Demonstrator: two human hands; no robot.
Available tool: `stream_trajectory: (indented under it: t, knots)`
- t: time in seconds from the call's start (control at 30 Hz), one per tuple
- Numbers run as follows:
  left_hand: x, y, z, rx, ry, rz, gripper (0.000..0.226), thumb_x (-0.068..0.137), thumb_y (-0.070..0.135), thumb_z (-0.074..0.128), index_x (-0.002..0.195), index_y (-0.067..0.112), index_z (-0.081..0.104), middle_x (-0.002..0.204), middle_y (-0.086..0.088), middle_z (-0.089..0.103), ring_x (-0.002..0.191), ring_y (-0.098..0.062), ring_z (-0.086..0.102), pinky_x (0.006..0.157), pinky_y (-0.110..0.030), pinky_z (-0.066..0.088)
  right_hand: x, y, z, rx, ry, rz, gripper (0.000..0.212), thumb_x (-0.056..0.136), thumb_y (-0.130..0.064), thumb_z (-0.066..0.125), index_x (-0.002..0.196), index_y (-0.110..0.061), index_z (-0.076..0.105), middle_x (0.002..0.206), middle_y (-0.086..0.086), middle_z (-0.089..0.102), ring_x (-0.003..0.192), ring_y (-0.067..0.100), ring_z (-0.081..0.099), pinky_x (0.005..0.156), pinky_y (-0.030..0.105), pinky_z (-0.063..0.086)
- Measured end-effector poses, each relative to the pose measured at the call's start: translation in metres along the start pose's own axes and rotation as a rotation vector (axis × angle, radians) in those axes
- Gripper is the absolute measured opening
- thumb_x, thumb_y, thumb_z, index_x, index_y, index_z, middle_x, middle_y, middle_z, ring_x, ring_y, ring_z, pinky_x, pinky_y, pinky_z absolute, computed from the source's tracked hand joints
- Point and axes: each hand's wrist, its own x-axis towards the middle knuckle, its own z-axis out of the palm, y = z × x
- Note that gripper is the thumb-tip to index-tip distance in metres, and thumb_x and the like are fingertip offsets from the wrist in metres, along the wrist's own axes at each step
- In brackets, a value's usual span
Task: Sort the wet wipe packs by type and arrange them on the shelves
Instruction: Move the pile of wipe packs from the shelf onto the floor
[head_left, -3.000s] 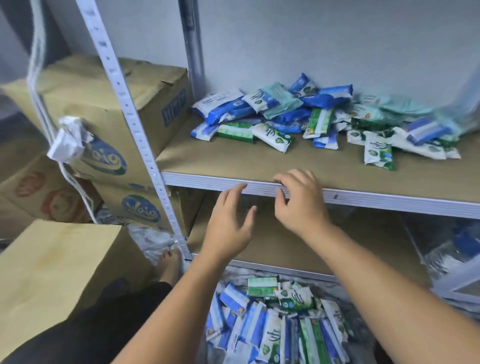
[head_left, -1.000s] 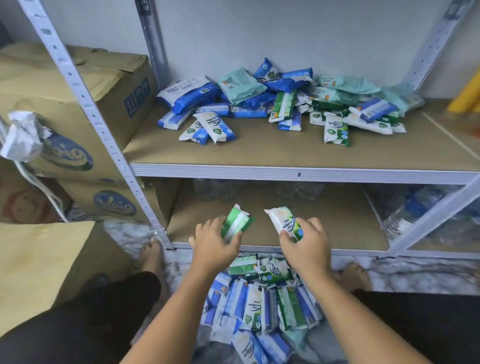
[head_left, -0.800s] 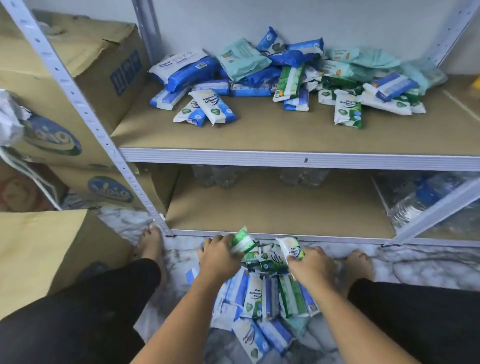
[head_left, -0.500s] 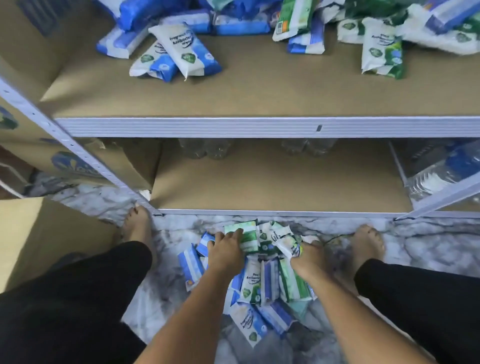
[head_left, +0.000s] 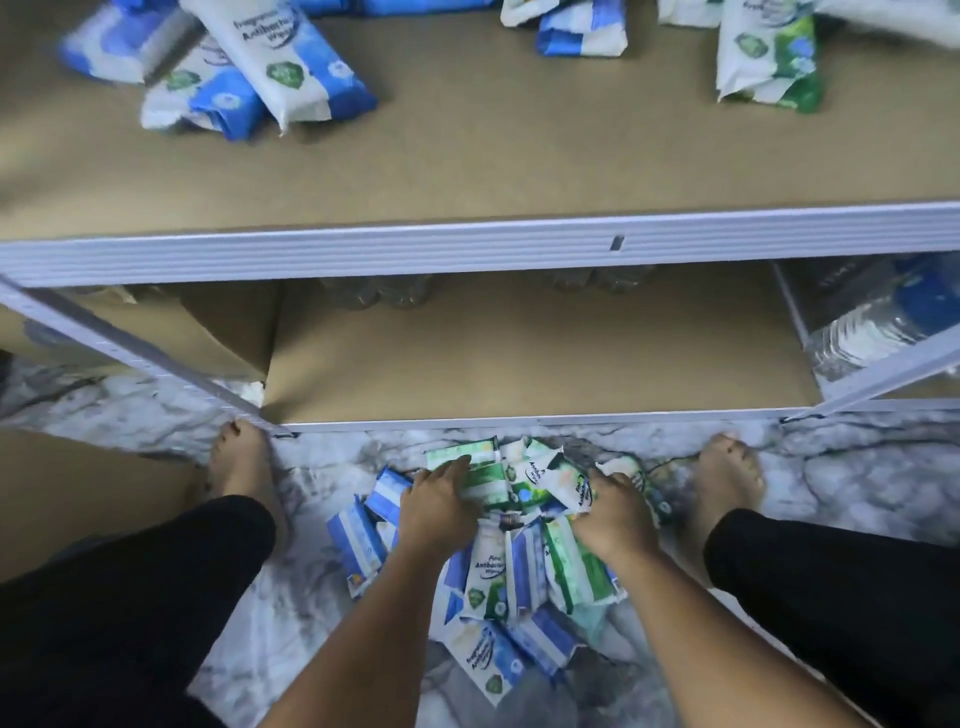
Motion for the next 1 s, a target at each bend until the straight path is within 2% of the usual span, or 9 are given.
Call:
stream_trajectory:
  t: [0.07,0.17,0.3,0.4,0.5,0.67,0.8,0.9,1.0]
  knots:
    - [-0.009,0.005,-0.008,-0.056,0.038,-0.033,0.067,0.093,0.039,0.06,0.154,0.026,0.035,0.147,-0.002,0.052,0.135,-0.033,0.04,0.107,-0.046,0.041,-0.012,-0.003,-0.006,0.011,0.007,0.004,0.083,0.077,-0.016,0.07,0.153,-0.02,0.039,0.138,0.007,0.051,0.122,0.026,0.054,0.091,0.032,0.054]
    - [-0.025,0.017,-0.019,-0.115,0.102,-0.004,0.063,0.096,0.039,0.058,0.153,0.025,0.037,0.146,-0.003,0.053,0.135,-0.031,0.042,0.108,-0.046,0.041,-0.031,-0.012,-0.019,0.053,0.044,-0.02,0.075,0.071,-0.016,0.069,0.144,-0.023,0.052,0.128,0.003,0.054,0.11,0.022,0.059,0.082,0.026,0.053]
    - [-0.048,0.049,-0.042,-0.21,0.218,0.126,0.058,0.095,0.036,0.059,0.15,0.026,0.043,0.151,0.003,0.049,0.137,-0.026,0.041,0.11,-0.043,0.038,-0.054,-0.033,-0.056,0.113,0.151,-0.113,0.063,0.07,-0.01,0.065,0.133,-0.017,0.064,0.133,0.004,0.055,0.117,0.024,0.059,0.097,0.027,0.05]
    - [-0.064,0.085,-0.073,-0.267,0.338,0.292,0.051,0.093,0.032,0.058,0.142,0.024,0.052,0.145,0.005,0.055,0.131,-0.024,0.047,0.108,-0.037,0.039,-0.067,-0.053,-0.1,0.175,0.324,-0.217,0.047,0.073,-0.01,0.063,0.119,-0.018,0.072,0.123,0.002,0.061,0.115,0.025,0.059,0.097,0.029,0.05]
    - [-0.078,0.122,-0.116,-0.255,0.474,0.459,0.05,0.085,0.026,0.05,0.134,0.023,0.059,0.138,0.004,0.059,0.124,-0.023,0.052,0.107,-0.031,0.036,-0.079,-0.072,-0.156,0.26,0.492,-0.311,0.038,0.073,-0.008,0.06,0.104,-0.024,0.075,0.111,-0.006,0.061,0.1,0.021,0.061,0.084,0.026,0.05]
    - [-0.104,0.172,-0.196,-0.276,0.738,0.776,0.045,0.077,0.009,0.05,0.118,0.021,0.065,0.122,0.006,0.062,0.11,-0.019,0.057,0.096,-0.03,0.047,-0.089,-0.087,-0.249,0.256,0.908,-0.57,0.024,0.067,-0.003,0.06,0.081,-0.016,0.074,0.086,0.001,0.067,0.084,0.031,0.061,0.075,0.027,0.046]
    - [-0.098,0.194,-0.242,-0.177,0.831,0.872,0.039,0.078,0.01,0.048,0.112,0.018,0.066,0.117,0.001,0.063,0.105,-0.024,0.057,0.091,-0.038,0.048,-0.085,-0.093,-0.308,0.183,0.908,-0.588,0.026,0.073,-0.004,0.061,0.092,-0.017,0.074,0.091,-0.001,0.064,0.09,0.029,0.059,0.079,0.029,0.047]
    - [-0.074,0.208,-0.267,-0.08,0.844,0.814,0.044,0.075,0.016,0.049,0.116,0.019,0.065,0.12,0.0,0.063,0.104,-0.027,0.057,0.089,-0.042,0.049,-0.072,-0.103,-0.337,0.083,0.769,-0.507,0.041,0.081,-0.013,0.06,0.12,-0.019,0.068,0.117,0.0,0.063,0.111,0.028,0.055,0.096,0.034,0.047]
    - [-0.046,0.225,-0.287,-0.024,0.786,0.688,0.056,0.076,0.027,0.047,0.13,0.019,0.059,0.133,-0.001,0.058,0.116,-0.029,0.055,0.092,-0.043,0.047,-0.054,-0.112,-0.348,0.05,0.7,-0.464,0.055,0.084,-0.023,0.057,0.139,-0.024,0.055,0.14,-0.001,0.054,0.128,0.029,0.046,0.108,0.046,0.042]
